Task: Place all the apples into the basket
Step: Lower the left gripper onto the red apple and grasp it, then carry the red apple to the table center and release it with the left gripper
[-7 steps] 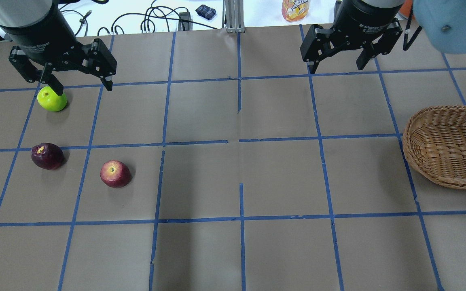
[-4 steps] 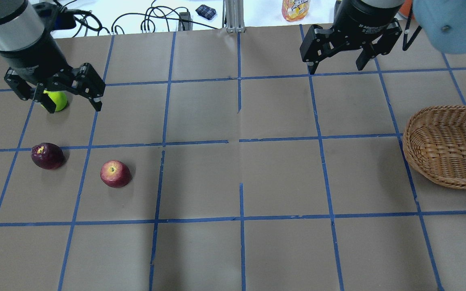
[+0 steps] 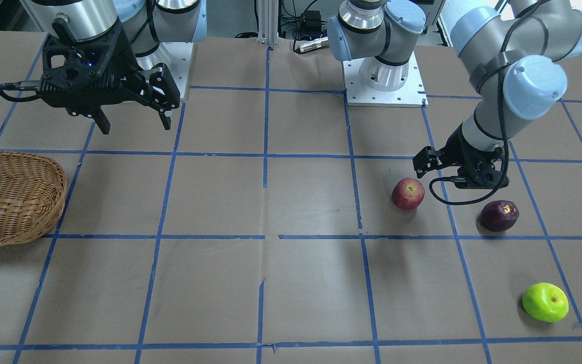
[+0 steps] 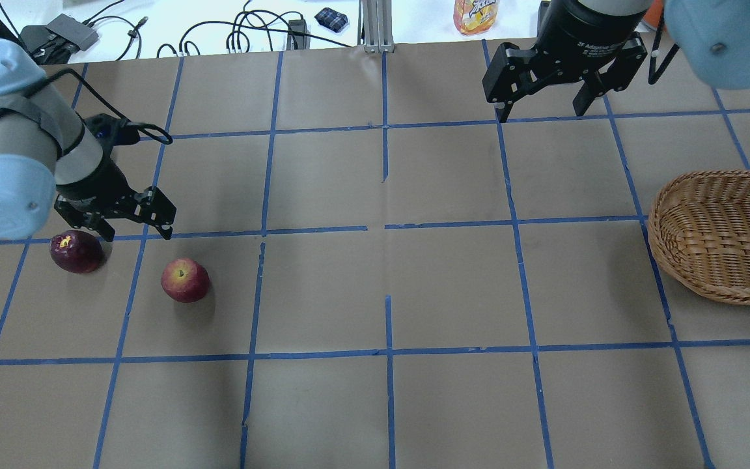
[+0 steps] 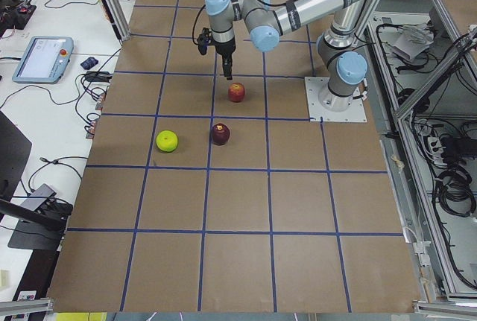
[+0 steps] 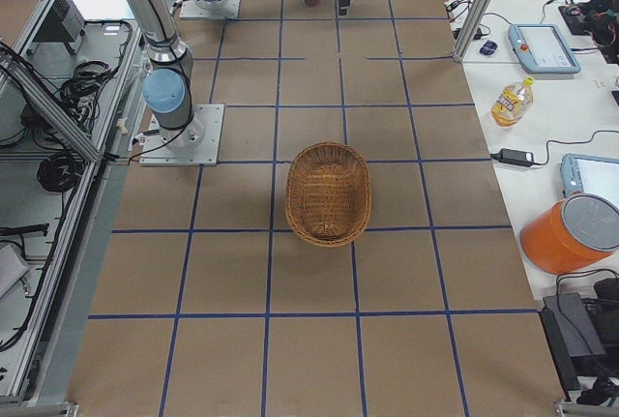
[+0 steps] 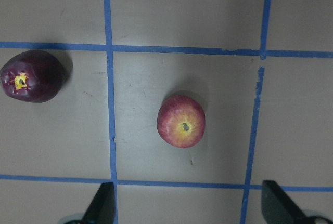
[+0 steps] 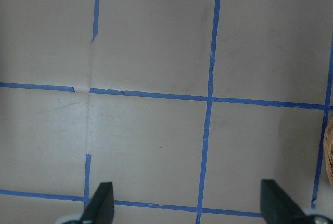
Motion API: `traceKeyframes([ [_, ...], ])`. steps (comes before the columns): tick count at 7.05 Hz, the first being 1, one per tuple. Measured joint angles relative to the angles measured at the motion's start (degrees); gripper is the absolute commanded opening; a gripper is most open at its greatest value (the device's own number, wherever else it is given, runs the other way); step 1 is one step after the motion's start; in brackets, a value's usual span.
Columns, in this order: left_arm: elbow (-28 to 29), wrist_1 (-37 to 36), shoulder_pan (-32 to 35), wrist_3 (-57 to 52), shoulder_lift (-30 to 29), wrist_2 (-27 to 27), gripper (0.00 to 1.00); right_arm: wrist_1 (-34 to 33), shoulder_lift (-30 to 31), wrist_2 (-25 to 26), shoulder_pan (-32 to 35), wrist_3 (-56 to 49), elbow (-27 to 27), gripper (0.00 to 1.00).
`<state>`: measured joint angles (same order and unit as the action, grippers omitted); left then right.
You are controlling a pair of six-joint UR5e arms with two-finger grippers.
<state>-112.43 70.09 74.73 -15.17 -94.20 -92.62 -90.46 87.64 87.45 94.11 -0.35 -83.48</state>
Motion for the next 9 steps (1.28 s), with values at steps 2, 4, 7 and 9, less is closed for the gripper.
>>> traceKeyframes([
  [2,-6.96,-7.43,-0.04,-0.37,-1.74,0.05,1.0,-0.07,-0.05,0.05,-0.31,0.35,-0.22,1.0],
  [4,-8.54,-9.73,-0.09,-0.15,-4.47,0.01,1.0,2.77,-0.18,0.2,-0.22,4.07,-0.22,1.0],
  [7,-8.93,-14.04,-0.09,3.0,-8.68,-0.05,0.15,7.47,-0.43,0.34,-0.39,5.49,3.08,1.0],
  [9,-7.37,-13.73,0.45,5.56,-8.6,-0.02,0.0,3.93,-0.48,1.44,-0.54,5.0,3.18,1.0],
])
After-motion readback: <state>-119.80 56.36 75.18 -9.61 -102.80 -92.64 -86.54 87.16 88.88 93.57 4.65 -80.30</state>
